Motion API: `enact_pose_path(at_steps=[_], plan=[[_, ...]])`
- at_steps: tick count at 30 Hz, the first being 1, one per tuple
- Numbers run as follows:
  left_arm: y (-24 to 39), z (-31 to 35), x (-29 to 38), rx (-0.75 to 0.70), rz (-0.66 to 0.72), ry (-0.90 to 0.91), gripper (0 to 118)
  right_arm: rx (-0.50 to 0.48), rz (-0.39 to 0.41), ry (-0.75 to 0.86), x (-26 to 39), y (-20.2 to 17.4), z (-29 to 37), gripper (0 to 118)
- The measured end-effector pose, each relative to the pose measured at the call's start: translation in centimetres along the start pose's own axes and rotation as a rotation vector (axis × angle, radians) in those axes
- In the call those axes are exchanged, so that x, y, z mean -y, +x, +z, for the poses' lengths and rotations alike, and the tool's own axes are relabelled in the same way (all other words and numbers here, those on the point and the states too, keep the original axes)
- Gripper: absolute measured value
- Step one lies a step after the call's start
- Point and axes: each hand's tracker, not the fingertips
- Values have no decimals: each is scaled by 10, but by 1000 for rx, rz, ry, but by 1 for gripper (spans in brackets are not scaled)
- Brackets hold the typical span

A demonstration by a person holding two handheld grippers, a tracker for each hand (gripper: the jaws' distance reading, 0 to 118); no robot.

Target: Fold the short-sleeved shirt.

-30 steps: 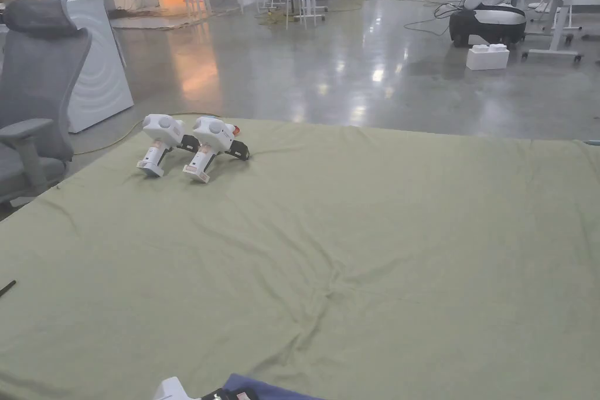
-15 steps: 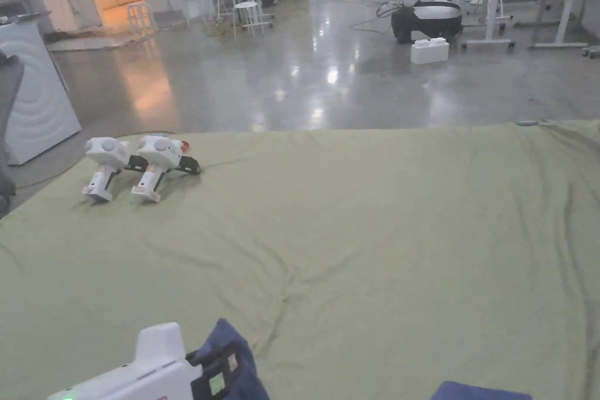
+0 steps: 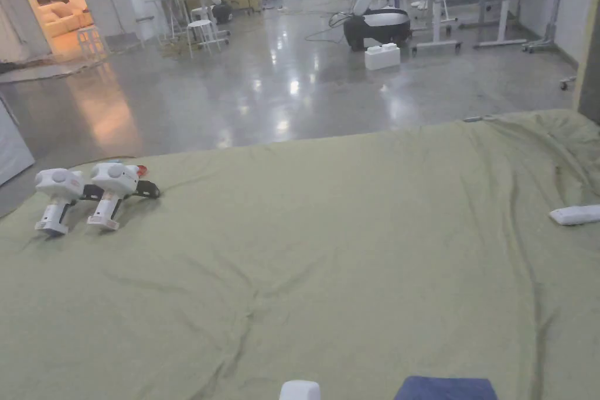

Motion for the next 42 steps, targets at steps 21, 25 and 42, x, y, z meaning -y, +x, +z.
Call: enact_pose_path(at_steps=[21,25,42], plan=[[-50,-4,28,63,345,2,15,-1,12,-60,11,-2,0,0],[-101,68,13,34,426,120,86,-20,7,-73,13,-3,-10,0],[-171,48,61,103,758,145,8,-40,46,-100,10,-21,-8,0]])
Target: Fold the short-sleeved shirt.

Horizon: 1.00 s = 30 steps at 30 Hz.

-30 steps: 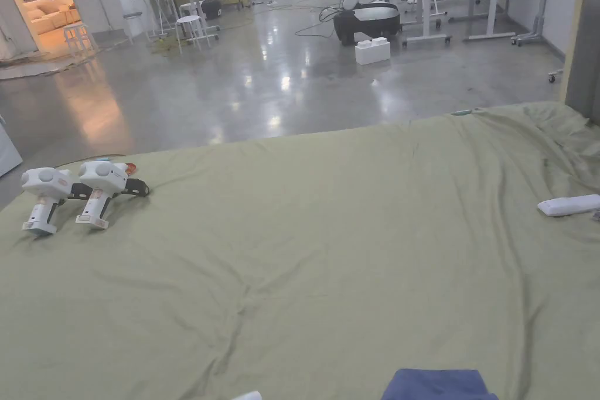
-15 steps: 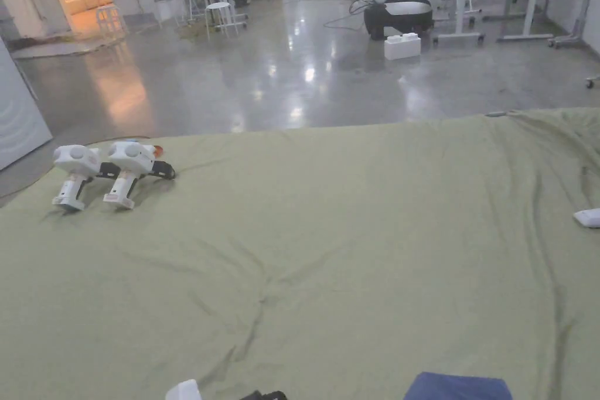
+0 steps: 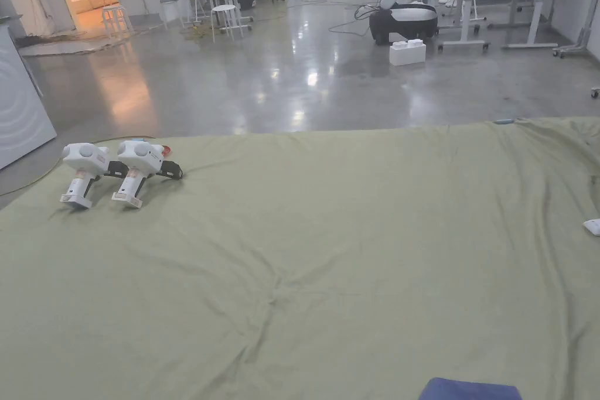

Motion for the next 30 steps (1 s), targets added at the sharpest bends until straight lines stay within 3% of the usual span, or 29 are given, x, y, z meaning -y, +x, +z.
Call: enact_pose_path(at_steps=[3,7,11,18,23,24,27,28,30], plan=[[20,31,-13,-13,-98,44,8,-4,-14,4,-1,4,-2,0],[58,81,-41,-138,-298,153,8,-58,-60,-22,-4,7,-16,0],[109,95,-39,-250,-413,121,8,-80,-57,-15,2,1,-20,0],[179,-8,35,-98,-498,-61,8,-81,-91,-7,16,-3,-6,0],[191,-99,80,-173,-544,-213,11,-54,-96,7,22,6,9,0],[190,-111,85,-203,-564,-229,17,-37,-98,12,24,9,11,0],[192,-132,91,-212,-575,-302,63,-13,-108,9,28,17,13,0],[195,-128,90,-178,-555,-301,71,-11,-105,3,29,18,13,0],[206,-116,83,-139,-547,-281,74,-13,-101,-4,31,20,14,0]])
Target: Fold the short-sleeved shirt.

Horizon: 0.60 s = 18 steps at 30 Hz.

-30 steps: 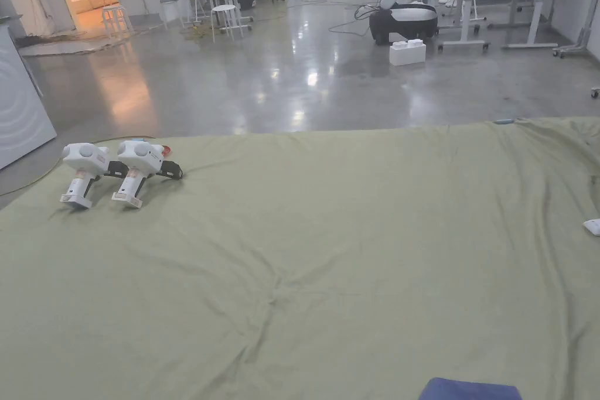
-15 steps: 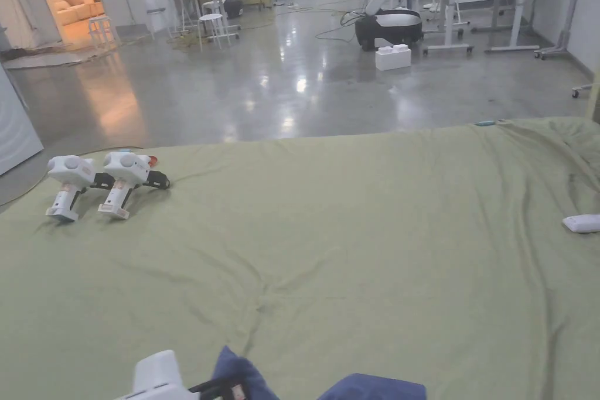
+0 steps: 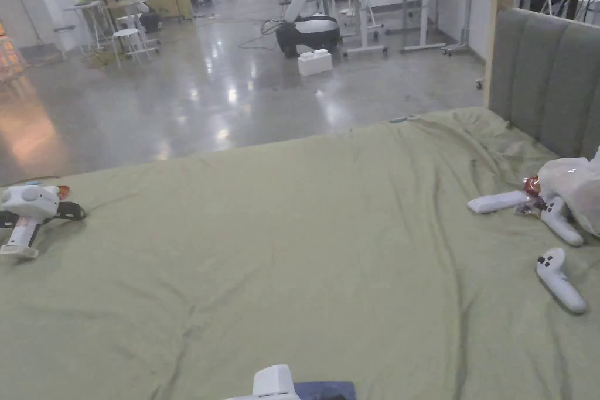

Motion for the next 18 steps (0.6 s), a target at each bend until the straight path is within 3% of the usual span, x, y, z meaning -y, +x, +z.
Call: enact_pose_path(at_steps=[3,4,6,7,8,11,18], plan=[[-2,36,-8,20,-48,86,71,-24,-16,-15,3,3,-5,0],[-6,46,-9,13,-28,120,54,-28,-15,-18,4,4,-6,0],[-18,53,-8,-23,41,163,10,-31,-9,-20,6,2,-8,0],[-23,47,-7,-37,73,153,2,-34,-12,-24,6,3,-10,0],[-27,39,-3,-51,97,136,1,-38,-17,-28,7,3,-11,0],[-32,2,15,90,115,17,1,-34,-14,-35,8,1,-8,0],[-21,-62,26,2,114,-44,0,15,14,-105,17,-5,-5,0]])
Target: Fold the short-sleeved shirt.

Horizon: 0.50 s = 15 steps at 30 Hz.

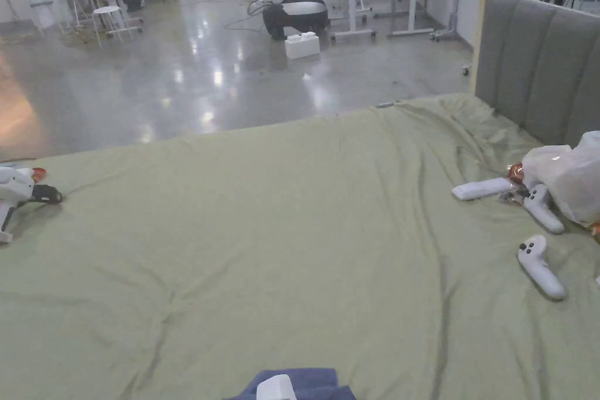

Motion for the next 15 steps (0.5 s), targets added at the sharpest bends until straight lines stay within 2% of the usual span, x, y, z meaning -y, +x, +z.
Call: enact_pose_path(at_steps=[2,6,7,8,10,11,13,15], plan=[[3,4,-1,-10,-64,-7,0,22,58,-45,7,-10,-8,0],[2,38,-6,46,-6,52,4,-94,72,-134,5,-26,-50,0],[4,57,-7,64,-32,115,14,-116,101,-145,0,-33,-65,0],[5,79,-10,76,-73,167,30,-149,130,-155,-9,-41,-83,0],[-1,116,-13,89,-137,182,75,-187,135,-201,-25,-52,-121,0],[-7,134,-14,79,-139,181,82,-207,142,-218,-32,-57,-142,0],[-23,165,-13,43,-133,230,86,-237,160,-302,-42,-67,-183,0],[-46,185,-11,13,-101,245,89,-190,256,-363,-43,-75,-218,0]])
